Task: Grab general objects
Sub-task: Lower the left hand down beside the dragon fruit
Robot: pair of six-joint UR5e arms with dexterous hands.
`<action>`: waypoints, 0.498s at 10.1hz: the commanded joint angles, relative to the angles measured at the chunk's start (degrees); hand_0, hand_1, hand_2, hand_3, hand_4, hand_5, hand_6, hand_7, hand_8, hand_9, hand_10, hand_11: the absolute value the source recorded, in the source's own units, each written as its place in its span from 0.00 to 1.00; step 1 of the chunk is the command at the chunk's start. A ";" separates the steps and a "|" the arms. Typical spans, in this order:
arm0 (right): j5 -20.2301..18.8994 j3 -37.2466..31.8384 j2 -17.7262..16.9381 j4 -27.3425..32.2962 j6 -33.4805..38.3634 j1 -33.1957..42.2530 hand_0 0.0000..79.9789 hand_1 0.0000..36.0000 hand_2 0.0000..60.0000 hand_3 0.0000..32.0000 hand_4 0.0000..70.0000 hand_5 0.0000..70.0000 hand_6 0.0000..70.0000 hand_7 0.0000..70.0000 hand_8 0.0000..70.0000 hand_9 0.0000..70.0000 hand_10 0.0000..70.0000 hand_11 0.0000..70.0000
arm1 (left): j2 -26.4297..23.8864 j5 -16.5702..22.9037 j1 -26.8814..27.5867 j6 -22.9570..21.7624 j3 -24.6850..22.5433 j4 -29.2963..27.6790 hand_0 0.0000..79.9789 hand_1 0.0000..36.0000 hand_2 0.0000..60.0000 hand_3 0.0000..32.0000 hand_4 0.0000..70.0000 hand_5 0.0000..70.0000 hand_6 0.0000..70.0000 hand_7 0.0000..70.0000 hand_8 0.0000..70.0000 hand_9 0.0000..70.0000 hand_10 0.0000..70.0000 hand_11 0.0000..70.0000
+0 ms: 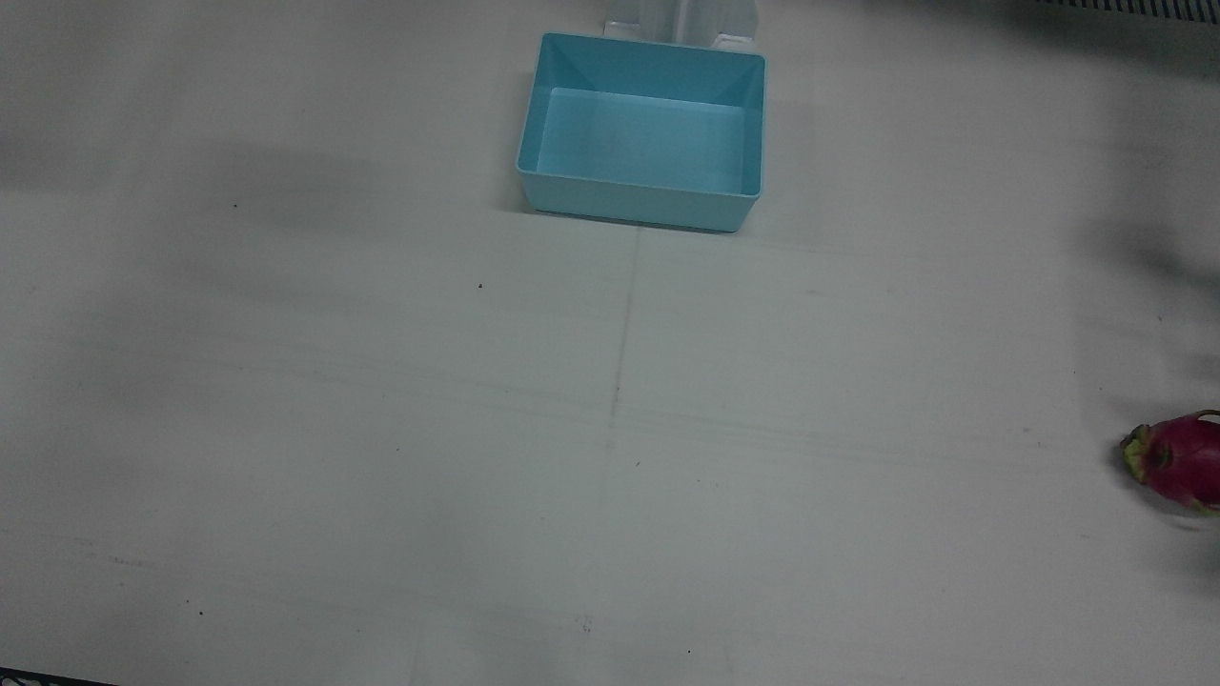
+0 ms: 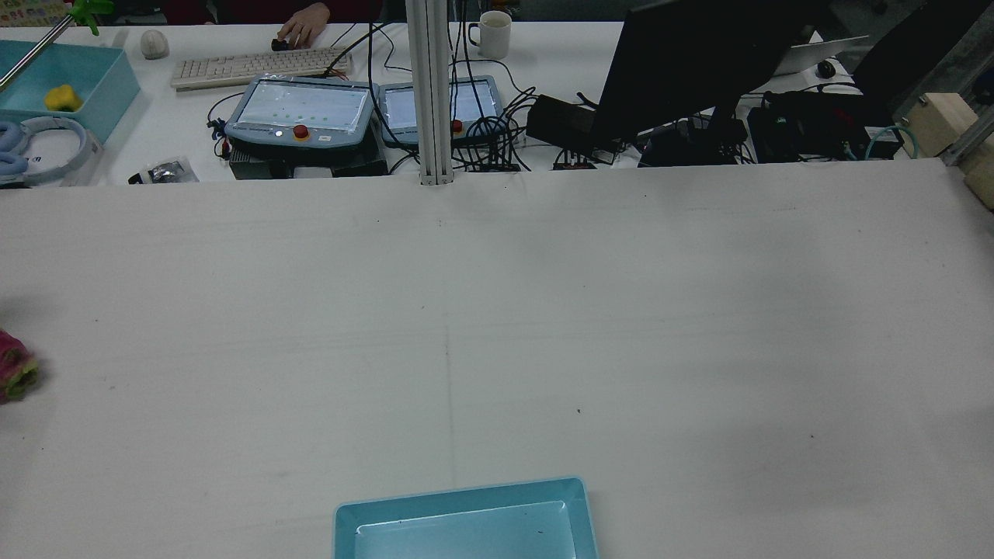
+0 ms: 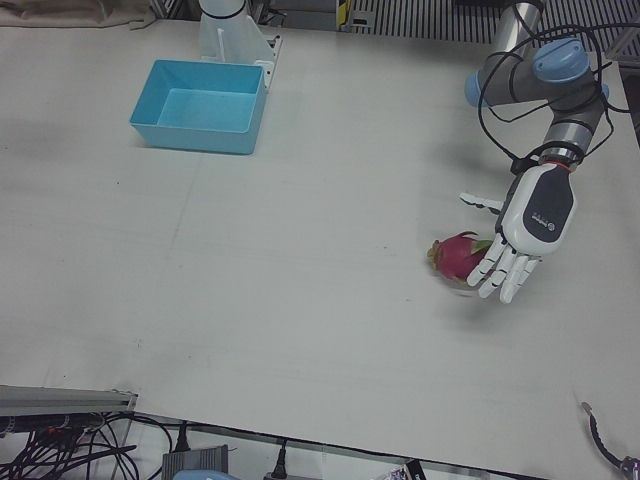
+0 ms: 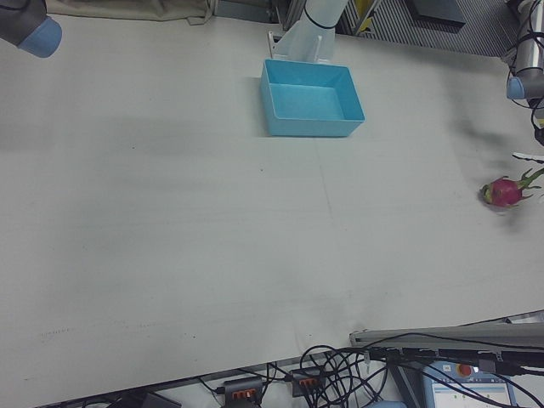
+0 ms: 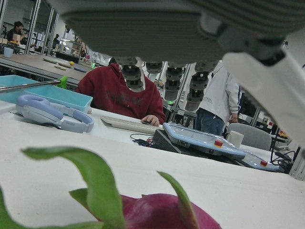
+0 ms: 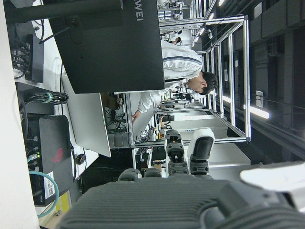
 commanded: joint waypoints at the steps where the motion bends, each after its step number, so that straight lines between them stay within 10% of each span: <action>1: 0.00 0.00 0.00 0.00 0.00 0.00 0.00 0.00 0.00 0.00 0.00 0.00 0.00 0.00 0.00 0.00 0.00 0.00 | 0.00 -0.94 0.08 3.79 1.87 -2.18 0.71 0.56 0.00 0.00 0.14 0.12 0.05 0.19 0.02 0.02 0.05 0.11; 5: 0.00 0.00 0.00 0.00 0.00 0.00 0.00 0.00 0.00 0.00 0.00 0.00 0.00 0.00 0.00 0.00 0.00 0.00 | 0.44 -2.34 0.25 3.88 3.54 -5.17 0.69 0.50 0.00 0.00 0.18 0.10 0.05 0.21 0.04 0.02 0.00 0.00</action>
